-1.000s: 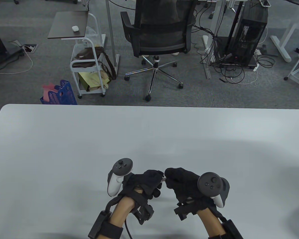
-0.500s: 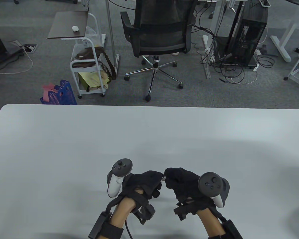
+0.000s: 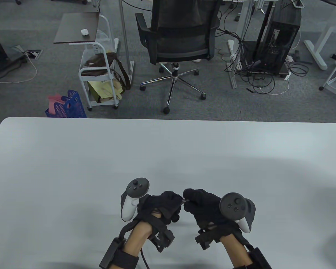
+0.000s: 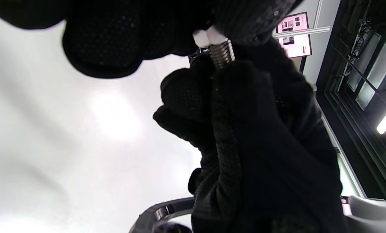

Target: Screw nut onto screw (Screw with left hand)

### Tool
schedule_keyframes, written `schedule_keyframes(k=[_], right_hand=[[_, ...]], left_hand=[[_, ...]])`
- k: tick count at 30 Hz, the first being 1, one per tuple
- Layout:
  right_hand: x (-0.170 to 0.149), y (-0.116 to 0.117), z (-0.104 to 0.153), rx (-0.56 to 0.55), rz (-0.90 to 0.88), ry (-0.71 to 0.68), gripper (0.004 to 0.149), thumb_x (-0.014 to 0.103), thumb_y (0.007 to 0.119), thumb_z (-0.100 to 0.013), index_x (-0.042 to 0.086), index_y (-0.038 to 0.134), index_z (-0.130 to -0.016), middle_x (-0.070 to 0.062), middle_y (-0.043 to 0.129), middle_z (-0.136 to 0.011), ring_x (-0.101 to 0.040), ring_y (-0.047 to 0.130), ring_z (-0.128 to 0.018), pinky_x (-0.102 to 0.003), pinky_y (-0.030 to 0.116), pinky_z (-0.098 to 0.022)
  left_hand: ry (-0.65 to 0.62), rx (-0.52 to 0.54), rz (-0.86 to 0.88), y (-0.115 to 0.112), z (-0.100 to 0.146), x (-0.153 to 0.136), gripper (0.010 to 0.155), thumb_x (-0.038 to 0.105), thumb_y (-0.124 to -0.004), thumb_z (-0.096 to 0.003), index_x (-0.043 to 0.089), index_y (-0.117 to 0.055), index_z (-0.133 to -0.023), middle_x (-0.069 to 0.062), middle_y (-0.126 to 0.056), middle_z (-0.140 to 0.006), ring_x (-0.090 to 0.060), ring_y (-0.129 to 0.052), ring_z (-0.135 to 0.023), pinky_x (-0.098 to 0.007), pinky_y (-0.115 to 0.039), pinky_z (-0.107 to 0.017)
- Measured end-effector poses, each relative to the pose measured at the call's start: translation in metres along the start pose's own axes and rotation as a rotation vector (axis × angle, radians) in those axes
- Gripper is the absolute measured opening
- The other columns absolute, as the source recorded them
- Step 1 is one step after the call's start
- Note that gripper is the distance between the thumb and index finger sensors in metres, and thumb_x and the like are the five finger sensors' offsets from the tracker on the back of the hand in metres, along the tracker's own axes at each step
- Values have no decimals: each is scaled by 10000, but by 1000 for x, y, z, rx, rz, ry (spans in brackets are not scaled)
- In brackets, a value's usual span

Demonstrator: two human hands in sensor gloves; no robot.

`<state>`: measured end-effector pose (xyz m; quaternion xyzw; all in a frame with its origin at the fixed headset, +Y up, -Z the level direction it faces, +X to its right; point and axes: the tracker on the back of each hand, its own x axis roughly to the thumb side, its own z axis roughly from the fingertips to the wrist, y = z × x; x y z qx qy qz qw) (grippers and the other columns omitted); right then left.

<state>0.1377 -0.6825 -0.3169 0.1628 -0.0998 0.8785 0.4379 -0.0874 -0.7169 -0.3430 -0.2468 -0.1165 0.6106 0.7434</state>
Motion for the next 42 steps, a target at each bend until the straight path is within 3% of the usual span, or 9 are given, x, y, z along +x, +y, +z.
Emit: schedule_keyframes(k=[4, 8, 14, 16, 21, 29, 34, 38, 42], right_hand=[[1, -3, 0, -24, 10, -12, 436, 261, 985, -291, 161, 933, -713, -108, 1019, -680, -211, 1189, -380, -343, 1067, -283], [2, -2, 1, -24, 45, -31, 432, 274, 980, -289, 162, 936, -704, -106, 1028, -661, -205, 1192, -357, -342, 1067, -267], [4, -2, 1, -17, 73, -45, 437, 289, 976, -285, 158, 933, -700, -108, 1041, -628, -207, 1191, -323, -355, 1059, -242], [4, -2, 1, -27, 77, -51, 434, 286, 978, -284, 163, 932, -697, -102, 1041, -629, -207, 1190, -327, -352, 1060, -244], [3, -2, 1, -33, 71, -39, 438, 297, 977, -287, 170, 928, -704, -91, 1043, -634, -200, 1193, -333, -350, 1060, -250], [4, -4, 1, -34, 85, -48, 434, 289, 974, -283, 171, 926, -697, -88, 1045, -624, -205, 1188, -326, -353, 1056, -245], [3, -3, 1, -25, 72, -42, 433, 289, 973, -284, 176, 923, -700, -82, 1043, -631, -207, 1186, -335, -356, 1055, -253], [3, -2, 1, -10, 66, -42, 432, 283, 972, -288, 177, 920, -703, -83, 1038, -640, -215, 1182, -344, -362, 1050, -262], [5, -2, 1, -16, 66, -47, 429, 283, 973, -289, 179, 920, -702, -81, 1038, -640, -215, 1181, -346, -361, 1050, -262]], left_hand=[[2, 5, 20, 0, 1, -2, 687, 444, -694, -457, 19, -627, -993, -288, -775, -849, -452, -900, -538, -559, -725, -407], [7, 55, -16, 0, 0, -2, 565, 409, -717, -447, 14, -828, -835, -289, -883, -739, -466, -937, -460, -573, -744, -356], [-3, -14, -2, 1, 0, -2, 559, 361, -726, -454, 31, -716, -906, -264, -813, -795, -436, -910, -512, -553, -731, -391], [-4, -7, 30, 1, 0, -4, 663, 433, -694, -459, 25, -655, -979, -272, -801, -820, -443, -906, -529, -554, -730, -401], [9, 27, 16, 2, 0, -4, 558, 399, -709, -453, 11, -826, -837, -286, -880, -738, -467, -933, -464, -574, -740, -359], [-9, -17, 35, 1, 0, -4, 657, 437, -688, -461, 29, -664, -975, -275, -798, -826, -450, -902, -537, -557, -726, -407], [-12, 27, 23, 2, 0, -2, 563, 393, -719, -453, 19, -808, -864, -288, -862, -765, -469, -926, -487, -574, -734, -379], [-4, -46, 11, 2, -1, -3, 549, 351, -713, -461, 41, -704, -915, -260, -792, -824, -440, -900, -538, -555, -723, -409], [-2, 34, 21, 3, 1, -5, 666, 443, -698, -451, 16, -707, -962, -302, -813, -819, -469, -910, -519, -570, -727, -396]])
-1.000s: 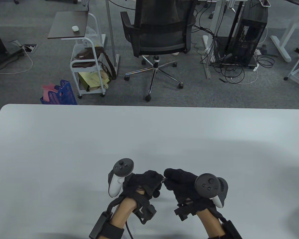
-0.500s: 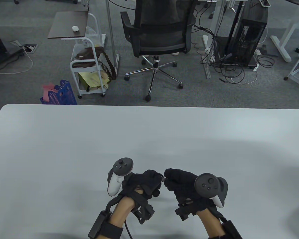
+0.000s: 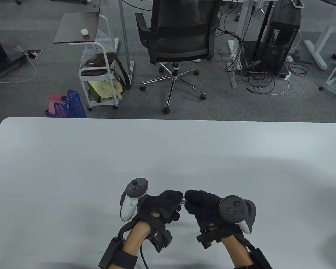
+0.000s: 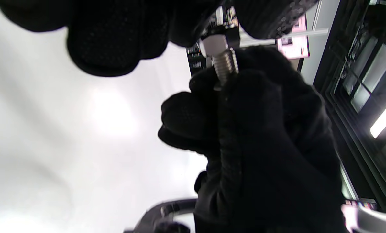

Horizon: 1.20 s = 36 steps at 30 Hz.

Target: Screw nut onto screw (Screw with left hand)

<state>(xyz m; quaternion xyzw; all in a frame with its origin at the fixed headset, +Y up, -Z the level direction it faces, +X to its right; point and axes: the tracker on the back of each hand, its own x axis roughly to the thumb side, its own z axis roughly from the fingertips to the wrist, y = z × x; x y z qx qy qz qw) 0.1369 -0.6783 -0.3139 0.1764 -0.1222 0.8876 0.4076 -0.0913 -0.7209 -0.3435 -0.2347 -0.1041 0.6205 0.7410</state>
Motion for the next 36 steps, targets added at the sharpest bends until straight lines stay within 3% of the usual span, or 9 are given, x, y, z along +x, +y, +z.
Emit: schedule_keyframes(k=[3, 9, 14, 18, 21, 26, 30, 33, 36], right_hand=[[0, 0, 0, 2, -5, 1, 431, 286, 972, -289, 181, 919, -703, -78, 1038, -641, -214, 1180, -347, -362, 1049, -265], [0, 1, 0, 7, -4, 1, 427, 283, 973, -289, 181, 920, -700, -80, 1036, -642, -216, 1179, -347, -363, 1048, -265], [1, 0, 0, -2, -3, -2, 427, 283, 972, -290, 183, 919, -702, -78, 1035, -644, -215, 1179, -348, -362, 1048, -266], [0, 1, 0, 7, -4, 0, 424, 282, 971, -292, 183, 918, -702, -78, 1034, -647, -217, 1176, -355, -364, 1046, -270], [1, 1, 0, 7, 0, -3, 423, 283, 972, -292, 185, 919, -701, -76, 1034, -646, -217, 1176, -354, -363, 1046, -270], [0, 0, 0, -1, -3, -3, 424, 284, 972, -292, 186, 918, -701, -74, 1034, -646, -213, 1177, -353, -362, 1046, -269], [0, 1, 1, 6, -5, -2, 423, 283, 971, -292, 185, 919, -700, -76, 1034, -645, -216, 1176, -351, -364, 1045, -269], [1, 1, 1, 4, -2, -5, 422, 284, 973, -293, 186, 919, -699, -75, 1035, -645, -215, 1176, -352, -364, 1045, -269], [1, 1, 1, -1, -3, -7, 421, 285, 972, -293, 188, 919, -699, -72, 1035, -645, -214, 1176, -353, -362, 1046, -269]], left_hand=[[7, -21, -8, -1, 0, 2, 561, 392, -720, -452, 15, -811, -857, -292, -862, -765, -471, -925, -484, -576, -732, -377], [2, -56, 9, -1, -1, 0, 655, 418, -704, -462, 27, -646, -984, -282, -781, -844, -454, -897, -546, -561, -722, -413], [1, -14, -15, 0, -1, 1, 569, 410, -713, -453, 19, -828, -850, -293, -867, -764, -473, -928, -485, -575, -735, -380], [5, -67, -18, -1, -1, 3, 547, 354, -714, -457, 32, -723, -900, -271, -798, -816, -448, -902, -530, -560, -724, -403], [-2, -40, 19, 0, 0, 0, 673, 427, -694, -462, 18, -637, -994, -292, -771, -854, -458, -893, -550, -563, -719, -415], [7, -23, -23, -1, -1, 2, 580, 413, -710, -454, 13, -812, -862, -300, -858, -772, -475, -925, -488, -577, -733, -381], [6, -71, -32, -3, 0, 4, 549, 349, -714, -456, 31, -711, -904, -272, -791, -821, -449, -899, -535, -561, -722, -405], [4, -59, 13, -1, 0, 0, 661, 418, -689, -465, 26, -628, -994, -286, -765, -859, -454, -893, -554, -560, -719, -418], [7, -10, -14, -1, 1, 1, 626, 428, -693, -455, 8, -785, -910, -312, -835, -799, -481, -917, -505, -578, -729, -387]])
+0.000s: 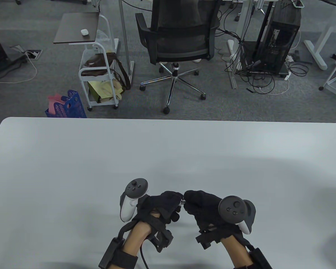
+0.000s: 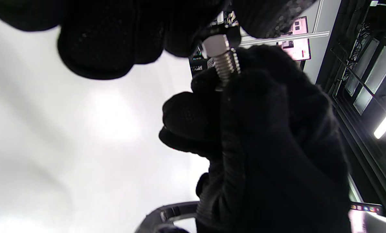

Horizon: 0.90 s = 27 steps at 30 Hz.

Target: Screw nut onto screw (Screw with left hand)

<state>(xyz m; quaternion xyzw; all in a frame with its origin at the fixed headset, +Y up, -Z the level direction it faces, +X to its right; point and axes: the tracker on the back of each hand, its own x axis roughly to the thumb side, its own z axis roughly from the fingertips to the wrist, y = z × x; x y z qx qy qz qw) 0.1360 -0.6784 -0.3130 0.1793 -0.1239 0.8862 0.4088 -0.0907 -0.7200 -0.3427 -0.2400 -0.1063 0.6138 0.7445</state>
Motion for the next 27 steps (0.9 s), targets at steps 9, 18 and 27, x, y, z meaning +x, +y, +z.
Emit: schedule_keyframes(k=[9, 18, 27], right_hand=[[0, 0, 0, 0, -1, -1, 420, 284, 972, -294, 186, 919, -698, -73, 1035, -644, -216, 1175, -353, -363, 1045, -270], [0, 0, 0, -3, -4, -3, 422, 285, 971, -292, 187, 918, -700, -73, 1034, -646, -215, 1174, -354, -363, 1045, -269], [0, 0, 1, -5, -5, -6, 420, 285, 972, -293, 187, 919, -698, -72, 1035, -644, -215, 1175, -353, -364, 1044, -269]], left_hand=[[-17, -45, 5, -1, 0, 3, 629, 389, -697, -463, 34, -641, -979, -275, -779, -840, -447, -899, -540, -556, -724, -409], [-11, -33, -20, -2, 0, 6, 549, 365, -714, -451, 17, -762, -873, -283, -829, -787, -458, -916, -500, -568, -731, -383], [-10, -4, 0, -1, 1, 3, 611, 417, -698, -455, 5, -796, -897, -308, -848, -782, -477, -923, -490, -577, -732, -379]])
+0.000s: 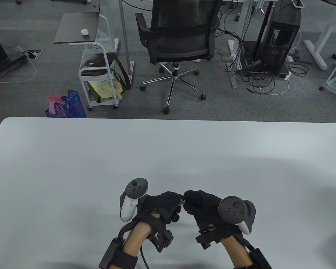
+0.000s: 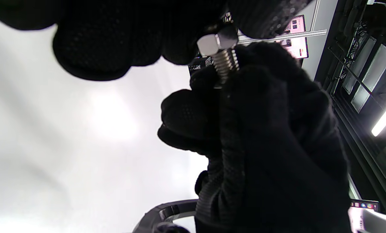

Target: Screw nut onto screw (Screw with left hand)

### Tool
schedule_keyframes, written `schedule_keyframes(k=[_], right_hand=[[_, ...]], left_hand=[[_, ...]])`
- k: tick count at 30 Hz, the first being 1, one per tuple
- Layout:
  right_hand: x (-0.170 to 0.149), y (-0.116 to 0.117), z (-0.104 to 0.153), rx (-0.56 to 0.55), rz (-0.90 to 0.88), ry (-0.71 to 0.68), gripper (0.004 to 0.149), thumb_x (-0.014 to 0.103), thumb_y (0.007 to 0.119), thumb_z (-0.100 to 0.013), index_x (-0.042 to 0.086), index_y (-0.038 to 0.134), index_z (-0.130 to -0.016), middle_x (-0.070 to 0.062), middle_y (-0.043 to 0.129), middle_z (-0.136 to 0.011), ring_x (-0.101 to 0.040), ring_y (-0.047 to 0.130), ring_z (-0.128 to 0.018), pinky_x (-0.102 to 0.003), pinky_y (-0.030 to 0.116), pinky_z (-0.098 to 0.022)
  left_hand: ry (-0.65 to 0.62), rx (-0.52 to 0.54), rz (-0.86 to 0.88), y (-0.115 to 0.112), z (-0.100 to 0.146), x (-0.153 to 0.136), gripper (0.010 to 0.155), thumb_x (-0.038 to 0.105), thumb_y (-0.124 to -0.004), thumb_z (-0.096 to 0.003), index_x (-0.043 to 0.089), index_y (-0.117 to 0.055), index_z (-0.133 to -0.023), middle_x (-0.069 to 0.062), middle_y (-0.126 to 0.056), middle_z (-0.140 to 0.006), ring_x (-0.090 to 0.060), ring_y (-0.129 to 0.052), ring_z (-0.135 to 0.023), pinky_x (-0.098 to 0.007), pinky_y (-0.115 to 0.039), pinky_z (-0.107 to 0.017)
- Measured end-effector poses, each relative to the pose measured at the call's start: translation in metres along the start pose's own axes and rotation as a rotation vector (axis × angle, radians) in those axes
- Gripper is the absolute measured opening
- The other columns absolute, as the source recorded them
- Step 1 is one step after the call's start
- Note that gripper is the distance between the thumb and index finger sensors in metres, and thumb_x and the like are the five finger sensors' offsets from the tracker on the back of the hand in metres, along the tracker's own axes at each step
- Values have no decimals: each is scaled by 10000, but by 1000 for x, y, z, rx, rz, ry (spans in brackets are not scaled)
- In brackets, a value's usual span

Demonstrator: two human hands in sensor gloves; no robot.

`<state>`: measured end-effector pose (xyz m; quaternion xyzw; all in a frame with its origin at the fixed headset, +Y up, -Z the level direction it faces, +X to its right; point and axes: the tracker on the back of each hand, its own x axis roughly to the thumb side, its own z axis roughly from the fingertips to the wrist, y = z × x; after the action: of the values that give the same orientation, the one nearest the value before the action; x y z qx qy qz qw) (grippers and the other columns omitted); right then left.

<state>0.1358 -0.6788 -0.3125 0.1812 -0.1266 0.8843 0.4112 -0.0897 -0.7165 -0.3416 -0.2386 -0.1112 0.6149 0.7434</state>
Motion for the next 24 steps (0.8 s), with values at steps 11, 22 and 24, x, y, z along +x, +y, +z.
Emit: schedule_keyframes(k=[11, 22, 24], right_hand=[[0, 0, 0, 0, -1, 0, 419, 286, 972, -294, 188, 918, -698, -71, 1034, -645, -215, 1174, -353, -364, 1044, -270], [0, 0, 0, 2, 0, 0, 417, 286, 972, -294, 188, 920, -696, -70, 1035, -644, -215, 1174, -354, -364, 1043, -270], [0, 0, 0, 1, -1, 0, 419, 286, 971, -294, 189, 919, -697, -70, 1035, -644, -216, 1174, -354, -364, 1043, -272]], left_hand=[[10, 2, 4, 0, 0, -2, 640, 429, -682, -455, 8, -756, -931, -305, -839, -790, -473, -921, -496, -572, -734, -382], [7, -26, 29, 0, 0, -3, 667, 431, -683, -460, 18, -653, -983, -287, -789, -832, -454, -903, -535, -560, -727, -406], [13, -9, 24, 1, 0, -4, 648, 435, -679, -457, 6, -741, -938, -306, -830, -796, -472, -917, -505, -572, -733, -388]])
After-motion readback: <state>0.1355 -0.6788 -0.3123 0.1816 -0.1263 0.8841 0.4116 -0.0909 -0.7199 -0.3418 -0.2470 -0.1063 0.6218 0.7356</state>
